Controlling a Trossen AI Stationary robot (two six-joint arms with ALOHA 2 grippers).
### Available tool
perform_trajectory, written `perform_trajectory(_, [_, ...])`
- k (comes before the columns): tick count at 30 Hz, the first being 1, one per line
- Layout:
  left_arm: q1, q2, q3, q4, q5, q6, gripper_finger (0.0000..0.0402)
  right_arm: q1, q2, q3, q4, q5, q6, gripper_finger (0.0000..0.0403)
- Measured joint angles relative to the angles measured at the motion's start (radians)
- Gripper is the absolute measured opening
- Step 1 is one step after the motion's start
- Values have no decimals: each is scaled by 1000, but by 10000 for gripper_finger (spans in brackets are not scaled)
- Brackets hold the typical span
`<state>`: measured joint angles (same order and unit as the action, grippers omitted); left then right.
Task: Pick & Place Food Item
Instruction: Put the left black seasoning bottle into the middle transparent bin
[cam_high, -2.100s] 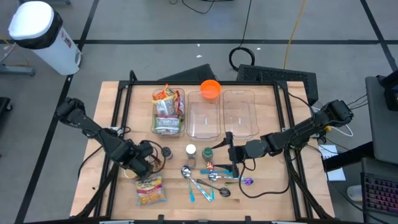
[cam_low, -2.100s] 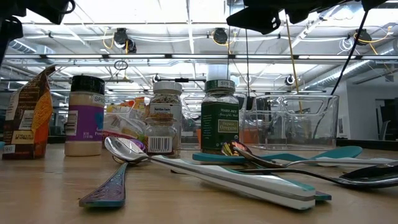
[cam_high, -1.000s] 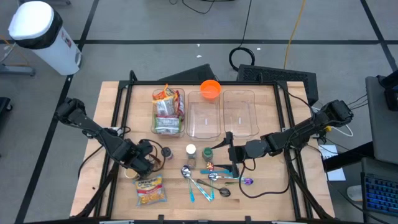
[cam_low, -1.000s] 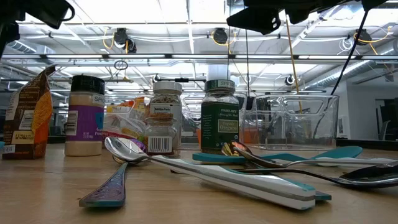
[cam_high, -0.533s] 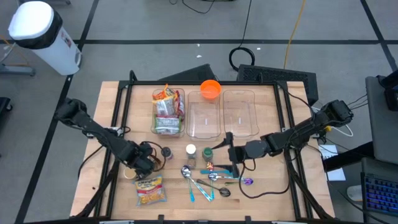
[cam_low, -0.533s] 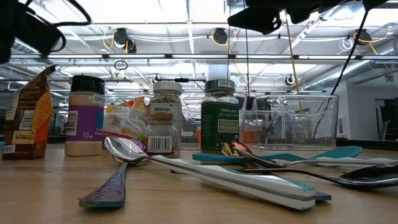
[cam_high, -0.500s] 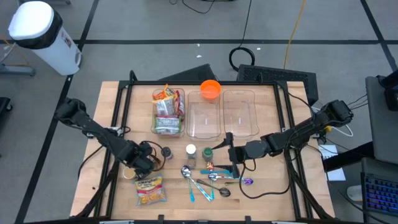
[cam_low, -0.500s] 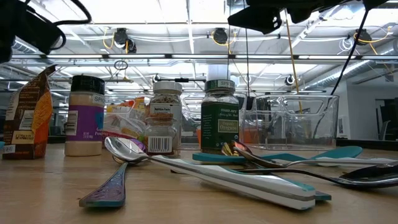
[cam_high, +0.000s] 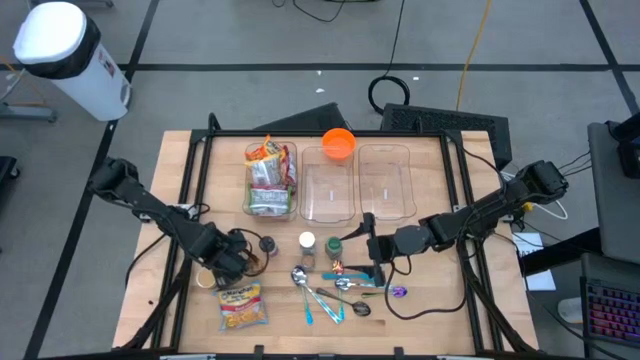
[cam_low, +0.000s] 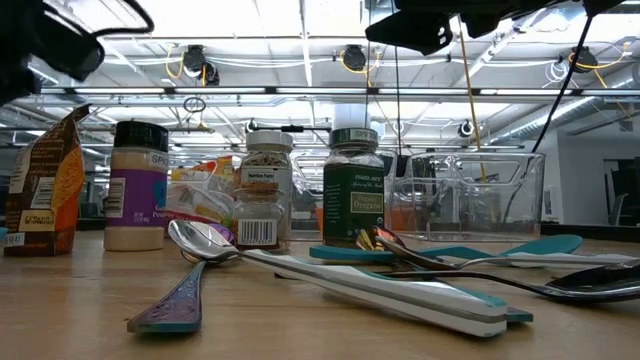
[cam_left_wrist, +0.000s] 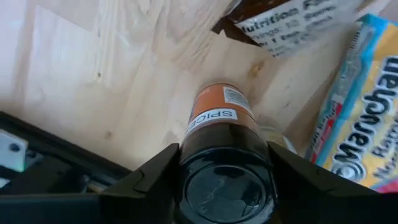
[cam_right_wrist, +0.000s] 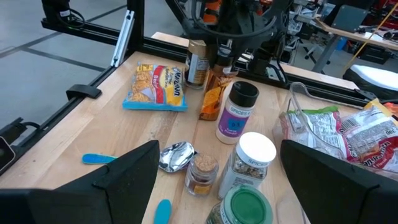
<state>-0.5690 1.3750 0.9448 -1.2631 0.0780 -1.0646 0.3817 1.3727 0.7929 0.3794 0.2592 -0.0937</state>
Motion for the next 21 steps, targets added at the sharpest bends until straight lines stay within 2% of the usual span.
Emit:
perform_trajectory(5, [0, 0, 110, -117, -52, 16, 208, 0, 0, 0, 6, 0, 0, 325])
perform_trajectory(10, [0, 0, 289, -197, -205, 33, 208, 0, 0, 0, 6, 0, 0, 325])
perform_trajectory(15, [19, -1, 458, -179, -404, 155, 208, -2, 0, 0, 36, 2, -14, 325])
perform_trajectory(21, [95, -1, 542, -173, -525, 315, 208, -5, 0, 0, 77, 3, -44, 325])
